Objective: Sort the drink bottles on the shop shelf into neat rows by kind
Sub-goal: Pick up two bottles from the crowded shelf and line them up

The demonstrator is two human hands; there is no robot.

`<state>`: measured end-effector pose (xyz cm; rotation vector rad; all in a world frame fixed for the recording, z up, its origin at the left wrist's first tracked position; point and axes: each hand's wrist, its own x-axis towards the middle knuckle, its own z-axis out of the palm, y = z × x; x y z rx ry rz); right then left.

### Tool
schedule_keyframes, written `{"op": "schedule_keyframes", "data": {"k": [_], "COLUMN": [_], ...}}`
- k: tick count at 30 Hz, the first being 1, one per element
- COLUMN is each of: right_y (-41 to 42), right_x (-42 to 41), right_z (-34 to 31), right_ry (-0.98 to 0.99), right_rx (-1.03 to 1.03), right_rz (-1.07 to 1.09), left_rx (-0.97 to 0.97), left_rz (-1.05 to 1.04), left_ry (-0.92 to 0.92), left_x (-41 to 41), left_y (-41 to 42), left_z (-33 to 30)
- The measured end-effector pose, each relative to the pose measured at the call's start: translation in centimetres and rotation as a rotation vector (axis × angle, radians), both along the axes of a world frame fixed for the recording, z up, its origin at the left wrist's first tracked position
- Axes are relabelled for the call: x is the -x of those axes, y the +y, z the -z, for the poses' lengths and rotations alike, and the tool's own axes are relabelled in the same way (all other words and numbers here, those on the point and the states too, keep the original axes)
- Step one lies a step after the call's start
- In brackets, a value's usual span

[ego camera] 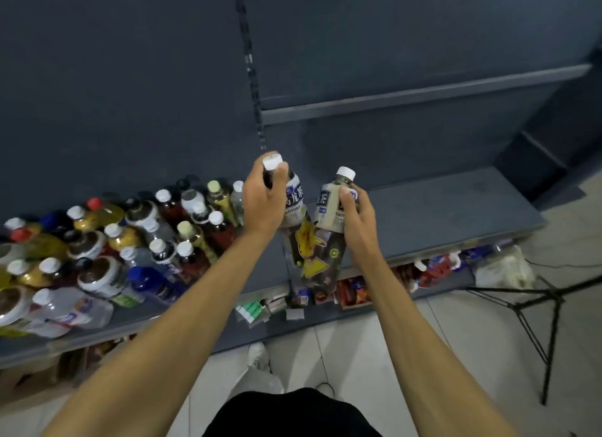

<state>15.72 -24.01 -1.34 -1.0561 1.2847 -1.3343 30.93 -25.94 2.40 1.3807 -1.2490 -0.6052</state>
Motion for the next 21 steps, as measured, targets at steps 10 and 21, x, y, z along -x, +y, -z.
{"op": "schedule_keyframes", "data": {"k": [10,21], "right_y": [2.2,2.8], "right_x": [10.0,15.7], "right_z": [0.5,2.2], "right_ry": [-0.024,-0.206], "right_rx": [-0.176,-0.370], "right_rz": [0.136,0.292], "left_rx": [-0.218,-0.807], "left_rz": [0.536,0.771], "left_ry": [0.192,0.432], "left_x": [10.8,18.4], "left_y": [-1.2,-5.0], "left_z": [1.4,5.2]}}
